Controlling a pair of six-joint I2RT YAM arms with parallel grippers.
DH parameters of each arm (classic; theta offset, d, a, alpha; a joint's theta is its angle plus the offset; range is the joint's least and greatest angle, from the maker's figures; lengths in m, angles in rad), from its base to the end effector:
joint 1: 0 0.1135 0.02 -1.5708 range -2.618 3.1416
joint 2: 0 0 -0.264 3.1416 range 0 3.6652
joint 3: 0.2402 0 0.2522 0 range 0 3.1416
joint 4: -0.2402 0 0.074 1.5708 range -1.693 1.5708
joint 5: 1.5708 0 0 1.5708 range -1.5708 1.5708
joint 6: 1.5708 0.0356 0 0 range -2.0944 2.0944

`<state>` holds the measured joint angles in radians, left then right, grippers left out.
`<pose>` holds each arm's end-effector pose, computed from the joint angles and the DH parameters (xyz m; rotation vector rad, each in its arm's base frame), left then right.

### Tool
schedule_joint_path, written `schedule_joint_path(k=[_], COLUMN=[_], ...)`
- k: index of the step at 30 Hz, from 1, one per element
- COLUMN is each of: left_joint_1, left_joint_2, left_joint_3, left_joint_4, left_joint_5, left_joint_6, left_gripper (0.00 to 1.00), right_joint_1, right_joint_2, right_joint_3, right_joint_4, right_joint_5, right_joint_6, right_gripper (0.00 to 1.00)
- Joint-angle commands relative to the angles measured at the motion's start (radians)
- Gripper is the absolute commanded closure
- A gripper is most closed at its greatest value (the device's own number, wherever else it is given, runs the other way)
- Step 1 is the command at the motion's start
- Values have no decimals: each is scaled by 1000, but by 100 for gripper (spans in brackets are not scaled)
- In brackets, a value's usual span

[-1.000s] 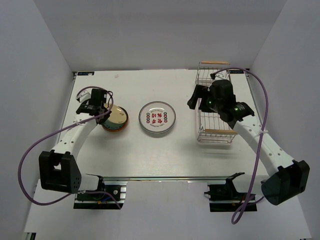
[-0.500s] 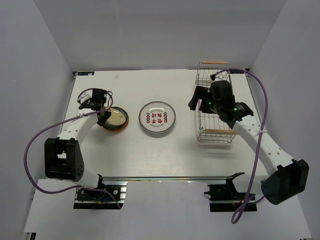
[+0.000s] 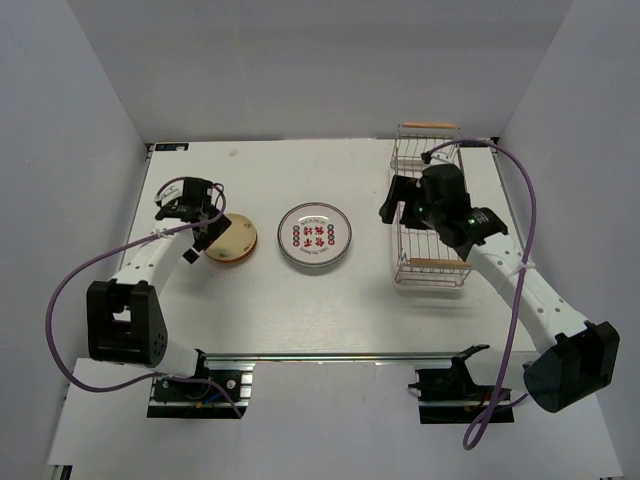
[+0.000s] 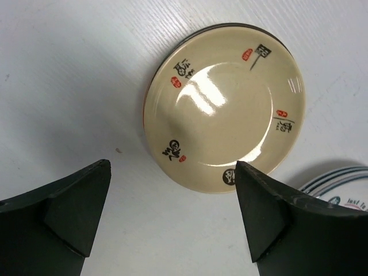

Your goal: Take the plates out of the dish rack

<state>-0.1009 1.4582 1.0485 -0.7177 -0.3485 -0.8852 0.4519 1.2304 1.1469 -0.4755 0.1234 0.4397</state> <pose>0.2848 -0.0166 0.2362 -1.0840 2.3524 0.1252 0.2481 0.1156 0.3437 0.0605 2.1498 0.3936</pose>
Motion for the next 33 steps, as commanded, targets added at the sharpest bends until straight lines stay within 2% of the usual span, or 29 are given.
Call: schedule_joint_path(k=[1,6,11,14,22,24,26,30,33], left_joint_1=[-11,-20,-20,-20,-20,-20,-20,-20,-20], left_joint_2=[-76,-206,-487,-646,-962,-1051,-1135,-1217,-1220], left_joint_3=[47,-39,-214,-306,-370,-393,-441,-495,-473], left_joint_4=[30,251,472,572,414,391,386,448,416], left_joint_5=[54,253,347,500,582,573,534,565,539], left_joint_6=[92,256,284,359,492,531,493,488,499], left_gripper=[2,2,2,2,2,2,2,2,2], right_joint_1=[-1,-2,-2,-1,1,1,1,4,2], right_joint_2=[-46,-147,-304,-399,-670,-735,-776,-799,-793], right_joint_3=[-19,-116,-211,-263,-429,-446,-467,-487,-477], right_joint_4=[5,67,109,91,77,71,60,43,31], right_joint_5=[44,90,176,219,220,222,217,235,231], right_joint_6=[-38,-84,-90,-88,-108,-105,-104,-96,-90], right_gripper=[11,11,11,11,11,11,11,11,11])
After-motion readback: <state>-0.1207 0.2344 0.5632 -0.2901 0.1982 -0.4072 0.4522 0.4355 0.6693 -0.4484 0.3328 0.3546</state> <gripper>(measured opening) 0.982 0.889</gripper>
